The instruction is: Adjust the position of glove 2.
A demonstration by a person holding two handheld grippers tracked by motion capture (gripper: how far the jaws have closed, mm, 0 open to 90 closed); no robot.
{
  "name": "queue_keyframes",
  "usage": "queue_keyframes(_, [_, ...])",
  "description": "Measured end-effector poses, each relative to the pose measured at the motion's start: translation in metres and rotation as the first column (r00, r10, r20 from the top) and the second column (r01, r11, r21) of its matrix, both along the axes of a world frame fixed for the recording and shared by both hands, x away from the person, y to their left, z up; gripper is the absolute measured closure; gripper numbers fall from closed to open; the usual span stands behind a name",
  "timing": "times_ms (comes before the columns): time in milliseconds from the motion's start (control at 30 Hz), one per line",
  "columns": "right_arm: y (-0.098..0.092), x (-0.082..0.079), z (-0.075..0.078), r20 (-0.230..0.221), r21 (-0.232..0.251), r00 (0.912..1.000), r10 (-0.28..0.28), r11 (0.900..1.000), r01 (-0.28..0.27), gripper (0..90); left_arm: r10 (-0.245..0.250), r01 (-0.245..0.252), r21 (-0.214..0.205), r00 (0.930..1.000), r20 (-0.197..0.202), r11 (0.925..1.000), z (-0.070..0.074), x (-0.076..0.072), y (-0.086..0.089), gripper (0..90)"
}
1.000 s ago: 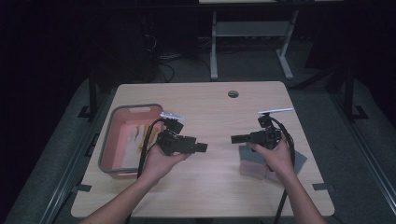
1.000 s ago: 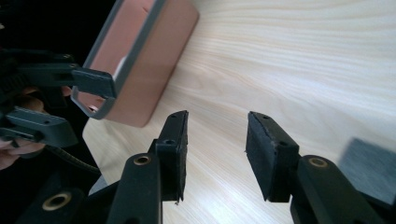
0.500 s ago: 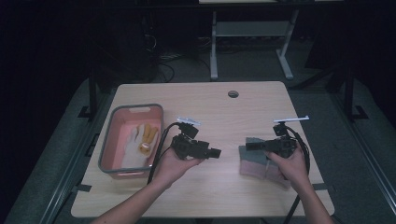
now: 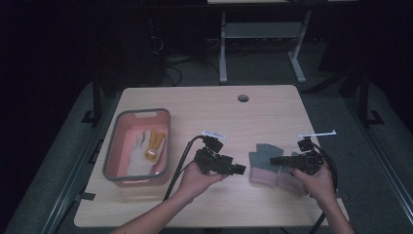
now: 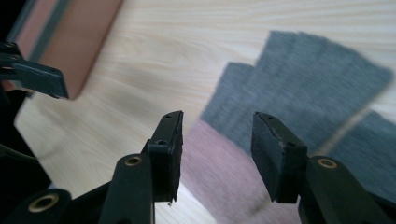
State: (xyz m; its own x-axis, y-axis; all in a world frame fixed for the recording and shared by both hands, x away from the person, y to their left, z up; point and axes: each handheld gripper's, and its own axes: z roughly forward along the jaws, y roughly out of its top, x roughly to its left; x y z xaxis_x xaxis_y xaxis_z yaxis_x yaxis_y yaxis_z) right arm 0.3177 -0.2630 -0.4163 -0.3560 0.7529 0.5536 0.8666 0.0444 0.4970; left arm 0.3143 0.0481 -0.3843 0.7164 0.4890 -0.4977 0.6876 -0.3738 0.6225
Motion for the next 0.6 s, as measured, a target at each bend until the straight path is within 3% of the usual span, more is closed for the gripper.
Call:
queue_keyframes(300, [-0.014, -0.009, -0.008, 0.017, -0.090, 0.9993, -0.032, 0.9953, 0.034, 53.0, -0.012, 0.012, 0.001, 0.9999, 0.003, 0.9999, -0.010, -0.001, -0.016, 29.9])
queue_keyframes(400, [-0.019, -0.011, -0.011, 0.019, -0.113, 0.9988, -0.044, 0.9925, 0.046, 52.6, 0.006, -0.006, 0.004, 0.9997, 0.023, 1.0000, -0.012, -0.001, -0.019, 29.7])
queue_keyframes(600, [-0.029, -0.015, -0.020, 0.016, -0.176, 0.9976, -0.068, 0.9819, 0.070, 51.1, 0.018, -0.018, 0.005, 0.9993, 0.033, 0.9998, -0.014, 0.000, -0.024, 29.7])
